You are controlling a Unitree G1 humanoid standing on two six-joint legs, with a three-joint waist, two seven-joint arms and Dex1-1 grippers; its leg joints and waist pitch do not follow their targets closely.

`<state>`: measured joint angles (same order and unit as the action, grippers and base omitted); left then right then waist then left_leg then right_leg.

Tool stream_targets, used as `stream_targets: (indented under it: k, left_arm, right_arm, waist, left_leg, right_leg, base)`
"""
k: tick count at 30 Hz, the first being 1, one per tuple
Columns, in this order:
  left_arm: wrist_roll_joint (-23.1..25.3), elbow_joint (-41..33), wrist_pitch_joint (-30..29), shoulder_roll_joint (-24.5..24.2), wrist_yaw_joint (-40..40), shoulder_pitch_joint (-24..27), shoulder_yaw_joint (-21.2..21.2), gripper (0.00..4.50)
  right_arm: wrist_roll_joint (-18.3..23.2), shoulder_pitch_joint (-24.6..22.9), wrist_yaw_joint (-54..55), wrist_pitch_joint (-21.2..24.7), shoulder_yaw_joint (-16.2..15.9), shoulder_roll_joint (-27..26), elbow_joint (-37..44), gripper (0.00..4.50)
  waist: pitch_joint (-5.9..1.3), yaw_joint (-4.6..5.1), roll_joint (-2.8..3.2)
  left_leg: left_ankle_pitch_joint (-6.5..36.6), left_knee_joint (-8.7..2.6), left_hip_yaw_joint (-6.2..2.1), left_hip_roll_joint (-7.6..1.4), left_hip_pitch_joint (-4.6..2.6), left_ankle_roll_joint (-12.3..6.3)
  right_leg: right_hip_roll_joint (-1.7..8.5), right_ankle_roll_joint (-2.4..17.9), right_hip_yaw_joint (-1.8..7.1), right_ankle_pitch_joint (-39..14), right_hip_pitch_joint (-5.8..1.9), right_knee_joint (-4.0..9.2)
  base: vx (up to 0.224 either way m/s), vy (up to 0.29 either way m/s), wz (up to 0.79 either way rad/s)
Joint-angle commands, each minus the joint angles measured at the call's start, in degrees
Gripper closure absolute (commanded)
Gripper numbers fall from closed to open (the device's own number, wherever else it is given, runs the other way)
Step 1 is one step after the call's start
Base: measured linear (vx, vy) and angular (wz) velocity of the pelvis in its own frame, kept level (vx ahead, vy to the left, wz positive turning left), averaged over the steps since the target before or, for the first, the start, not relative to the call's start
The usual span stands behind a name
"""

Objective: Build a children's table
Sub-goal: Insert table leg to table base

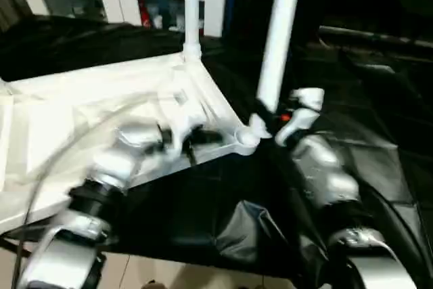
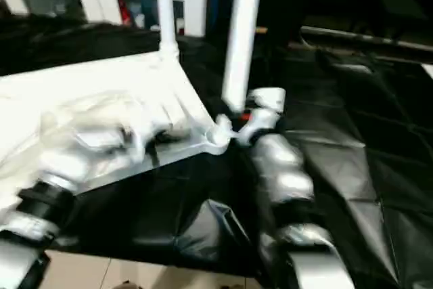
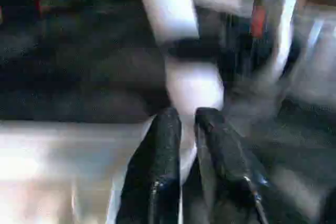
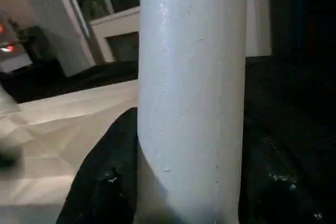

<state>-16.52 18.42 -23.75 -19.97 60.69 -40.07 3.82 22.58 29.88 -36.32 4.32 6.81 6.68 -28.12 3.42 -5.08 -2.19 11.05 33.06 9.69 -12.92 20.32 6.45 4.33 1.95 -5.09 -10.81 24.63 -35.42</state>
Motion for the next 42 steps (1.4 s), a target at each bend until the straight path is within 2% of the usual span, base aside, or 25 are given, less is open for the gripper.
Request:
stream_targets:
  k: [1, 2, 3, 4, 5, 6, 7, 8, 9, 11, 14, 17, 20, 21, 22, 23, 25, 27, 30, 32, 33, 37, 38, 39, 42]
  left_arm:
    - [-2.4, 1.34, -1.28, 1.12, -1.88, -1.64, -2.68, 3.43]
    - [-2.4, 1.34, -1.28, 1.12, -1.88, -1.64, -2.68, 3.32]
    - [-5.51, 3.76, -3.31, 3.5, -4.83, -4.37, -6.13, 3.32]
    - [-7.93, 5.05, -5.53, 5.14, -6.54, -6.03, -8.2, 3.32]
    - [-9.78, 5.4, -7.46, 6.2, -7.82, -6.93, -9.62, 3.06]
    - [-10.71, 5.64, -8.21, 7.2, -8.5, -7.15, -10.13, 3.0]
    - [-11.35, 5.99, -9.25, 8.29, -9.27, -7.35, -10.34, 3.0]
    - [-11.63, 5.82, -10.0, 8.9, -9.66, -7.16, -10.33, 2.92]
    - [-13.36, 5.27, -11.2, 10.43, -9.23, -6.99, -10.55, 2.78]
    - [-14.18, 4.56, -12.15, 11.32, -9.15, -6.96, -10.5, 2.57]
    - [-15.73, 3.25, -15.19, 12.52, -8.97, -6.75, -10.23, 2.41]
    - [-12.94, 3.74, -14.47, 13.18, -10.34, -5.87, -7.69, 2.15]
    - [-11.69, 5.17, -13.34, 13.69, -12.78, -5.3, -7.7, 1.92]
    - [-11.65, 5.36, -13.22, 13.96, -13.66, -4.99, -8.04, 1.79]
    - [-11.67, 5.28, -13.28, 14.0, -13.9, -4.79, -8.11, 1.72]
    - [-12.23, 4.51, -14.05, 14.17, -14.48, -4.11, -8.49, 1.71]
    - [-12.91, 3.68, -14.98, 14.37, -15.24, -3.88, -9.07, 1.6]
    - [-15.74, 2.32, -17.28, 14.75, -16.34, -4.02, -11.57, 1.35]
    - [-17.9, 1.7, -18.86, 14.29, -16.6, -4.23, -13.56, 1.35]
    - [-18.6, 1.39, -19.5, 14.01, -17.01, -4.12, -14.26, 1.35]
    - [-19.08, 1.18, -19.99, 13.98, -17.21, -4.08, -14.55, 1.61]
    - [-18.42, 1.03, -20.8, 13.28, -17.92, -3.24, -13.93, 1.83]
    - [-18.02, 0.79, -20.62, 13.17, -17.82, -3.05, -13.35, 1.99]
    - [-17.97, 0.52, -20.72, 12.98, -17.43, -2.89, -12.93, 2.11]
    - [-18.07, 0.34, -20.81, 12.97, -17.16, -2.85, -12.73, 2.16]
  right_arm:
    - [1.32, -1.49, -2.78, 2.89, -1.71, 0.99, 4.77, 2.59]
    - [1.32, -1.49, -2.78, 2.89, -1.71, 0.99, 4.77, 2.59]
    - [1.83, -3.17, -4.48, 4.67, -3.32, 1.64, 7.48, 2.59]
    - [1.65, -4.16, -5.36, 5.09, -4.33, 2.0, 8.72, 2.59]
    - [1.58, -4.98, -5.92, 5.76, -4.98, 2.3, 9.98, 2.59]
    - [1.84, -6.11, -6.23, 6.57, -5.55, 2.25, 11.38, 2.59]
    - [1.97, -6.99, -6.28, 7.06, -6.08, 2.1, 12.65, 2.59]
    - [2.09, -7.68, -6.26, 7.59, -6.32, 1.96, 13.71, 2.59]
    - [2.49, -8.68, -6.54, 9.05, -7.33, 1.68, 15.79, 2.59]
    - [2.35, -9.46, -6.29, 10.41, -8.13, 1.71, 17.81, 2.59]
    - [2.25, -10.53, -6.16, 12.11, -9.46, 1.79, 20.32, 2.59]
    - [1.2, -11.32, -6.2, 12.62, -10.87, 2.48, 21.79, 2.59]
    - [0.43, -11.94, -6.0, 13.0, -11.57, 3.11, 22.81, 2.59]
    - [0.2, -12.24, -5.86, 13.39, -11.69, 3.25, 23.36, 2.59]
    - [0.26, -12.39, -5.91, 13.68, -11.75, 3.27, 23.63, 2.59]
    - [0.13, -12.93, -5.62, 14.38, -11.89, 3.23, 24.48, 2.59]
    - [0.21, -13.26, -5.06, 15.11, -11.88, 3.14, 25.12, 2.59]
    - [0.2, -13.58, -4.37, 15.83, -12.21, 3.28, 26.01, 2.59]
    - [0.24, -13.2, -3.56, 15.83, -12.34, 3.11, 25.83, 2.59]
    - [0.13, -12.98, -3.32, 15.71, -12.29, 2.88, 25.52, 2.59]
    - [0.24, -12.87, -3.52, 15.82, -12.09, 3.01, 25.45, 2.59]
    - [0.29, -13.0, -3.24, 16.88, -11.87, 3.07, 26.49, 2.59]
    - [0.46, -13.06, -3.36, 17.11, -11.89, 3.28, 26.7, 2.59]
    - [0.5, -13.04, -3.35, 17.19, -12.01, 3.33, 26.75, 2.59]
    - [0.48, -13.0, -3.47, 17.14, -12.08, 3.46, 26.59, 2.59]
  waist:
    - [-4.41, 0.08, 1.31]
    - [-4.41, 0.13, 1.19]
    - [-3.99, 0.35, 1.43]
    - [-3.94, -0.01, 1.87]
    - [-3.84, 0.0, 1.45]
    - [-4.01, -0.35, 1.9]
    - [-3.92, -0.37, 2.07]
    - [-3.89, -0.24, 1.78]
    - [-3.98, -0.31, 2.24]
    - [-4.29, -0.28, 1.97]
    - [-4.35, -0.19, 2.18]
    - [-4.25, -0.08, 1.93]
    - [-4.16, -0.04, 2.14]
    - [-4.17, -0.02, 1.94]
    - [-4.23, -0.02, 1.93]
    - [-4.24, -0.08, 1.64]
    - [-4.19, -0.13, 1.6]
    - [-4.23, -0.16, 1.48]
    - [-4.13, -0.07, 1.64]
    - [-4.11, 0.05, 2.0]
    - [-4.15, 0.06, 1.97]
    - [-4.3, 0.07, 2.02]
    - [-4.29, 0.08, 2.25]
    - [-4.3, 0.09, 1.82]
    - [-4.3, 0.04, 2.01]
  left_leg:
    - [2.63, -2.81, 0.78, 0.22, -0.18, -4.91]
    - [3.31, -2.76, 0.73, 0.24, -0.11, -4.57]
    - [6.03, -2.97, 0.88, 0.44, -0.05, -3.31]
    - [7.35, -2.87, 0.9, 0.34, -0.4, -2.9]
    - [8.6, -2.96, 0.84, 0.36, -0.36, -2.24]
    - [7.73, -2.92, 0.68, 0.3, -0.45, -1.87]
    - [7.56, -2.98, 0.67, 0.2, -0.38, -1.99]
    - [7.23, -2.97, 0.67, 0.22, -0.21, -2.0]
    - [5.83, -2.95, 0.48, 0.3, 0.04, -2.27]
    - [3.81, -2.72, 0.41, 0.36, 0.26, -2.87]
    - [3.0, -2.59, 0.44, 0.39, 0.21, -3.37]
    - [3.89, -2.65, 0.45, 0.4, 0.22, -3.58]
    - [4.75, -2.68, 0.45, 0.36, 0.12, -3.36]
    - [4.96, -2.67, 0.46, 0.3, 0.16, -3.2]
    - [4.86, -2.62, 0.46, 0.36, 0.22, -3.16]
    - [4.85, -2.68, 0.41, 0.34, 0.27, -3.11]
    - [4.69, -2.69, 0.44, 0.32, 0.26, -3.0]
    - [4.11, -2.6, 0.47, 0.29, 0.29, -3.15]
    - [4.68, -2.62, 0.48, 0.39, 0.26, -3.0]
    - [5.34, -2.66, 0.48, 0.41, 0.15, -2.83]
    - [5.0, -2.64, 0.47, 0.42, 0.18, -2.78]
    - [3.98, -2.55, 0.44, 0.38, 0.15, -3.12]
    - [4.08, -2.5, 0.43, 0.4, 0.19, -3.1]
    - [4.13, -2.53, 0.45, 0.44, 0.22, -3.12]
    - [4.32, -2.51, 0.47, 0.45, 0.19, -2.96]
  right_leg:
    - [2.63, 15.96, 2.98, 7.59, -5.23, 2.57]
    - [2.67, 15.74, 3.0, 6.71, -5.32, 2.55]
    - [2.58, 14.38, 2.96, 1.14, -5.29, 3.28]
    - [2.85, 14.06, 2.97, -1.19, -5.13, 3.63]
    - [2.98, 13.25, 2.99, -5.36, -5.43, 3.98]
    - [3.05, 12.78, 3.0, -6.33, -5.37, 3.9]
    - [3.06, 12.7, 3.04, -6.14, -5.26, 4.09]
    - [2.95, 12.66, 3.03, -5.66, -5.33, 4.06]
    - [2.88, 12.65, 2.92, -4.19, -5.46, 3.79]
    - [2.78, 13.02, 2.92, -1.18, -5.67, 3.46]
    - [2.72, 13.48, 2.9, 0.81, -5.61, 3.31]
    - [2.75, 12.89, 2.89, -0.54, -5.64, 3.61]
    - [2.69, 11.99, 2.86, -2.63, -5.53, 3.84]
    - [2.77, 11.89, 2.87, -2.98, -5.57, 3.93]
    - [2.75, 11.83, 2.88, -2.91, -5.61, 3.89]
    - [2.83, 11.55, 2.87, -3.65, -5.68, 3.86]
    - [2.82, 11.21, 2.94, -3.82, -5.62, 3.89]
    - [2.87, 11.53, 2.92, -3.15, -5.52, 3.72]
    - [2.86, 11.38, 2.87, -4.37, -5.44, 3.9]
    - [2.72, 11.08, 2.84, -5.11, -5.31, 4.1]
    - [2.67, 11.03, 2.84, -4.49, -5.39, 3.94]
    - [2.6, 11.74, 2.86, -1.74, -5.42, 3.64]
    - [2.64, 11.81, 2.86, -1.44, -5.47, 3.71]
    - [2.62, 11.72, 2.86, -1.56, -5.59, 3.73]
    - [2.69, 11.45, 2.88, -2.65, -5.55, 3.78]
  base:
    - [0.0, 0.0, 0.0]
    - [0.0, 0.0, 0.0]
    - [-0.051, 0.0, -0.01]
    - [-0.055, -0.003, 0.01]
    - [-0.055, -0.003, 0.01]
    - [0.0, 0.0, 0.0]
    - [0.0, 0.0, 0.0]
    - [0.0, 0.0, 0.0]
    - [0.0, 0.0, 0.0]
    - [0.0, 0.0, 0.0]
    - [0.0, 0.0, 0.0]
    - [0.0, 0.0, 0.0]
    - [0.0, 0.0, 0.0]
    - [0.0, 0.0, 0.0]
    - [0.0, 0.0, 0.0]
    - [0.0, 0.0, 0.0]
    - [0.0, 0.0, 0.0]
    - [0.0, 0.0, 0.0]
    - [0.0, 0.0, 0.0]
    - [0.0, 0.0, 0.0]
    - [0.0, 0.0, 0.0]
    - [0.0, 0.0, 0.0]
    - [0.0, 0.0, 0.0]
    - [0.0, 0.0, 0.0]
    - [0.0, 0.0, 0.0]
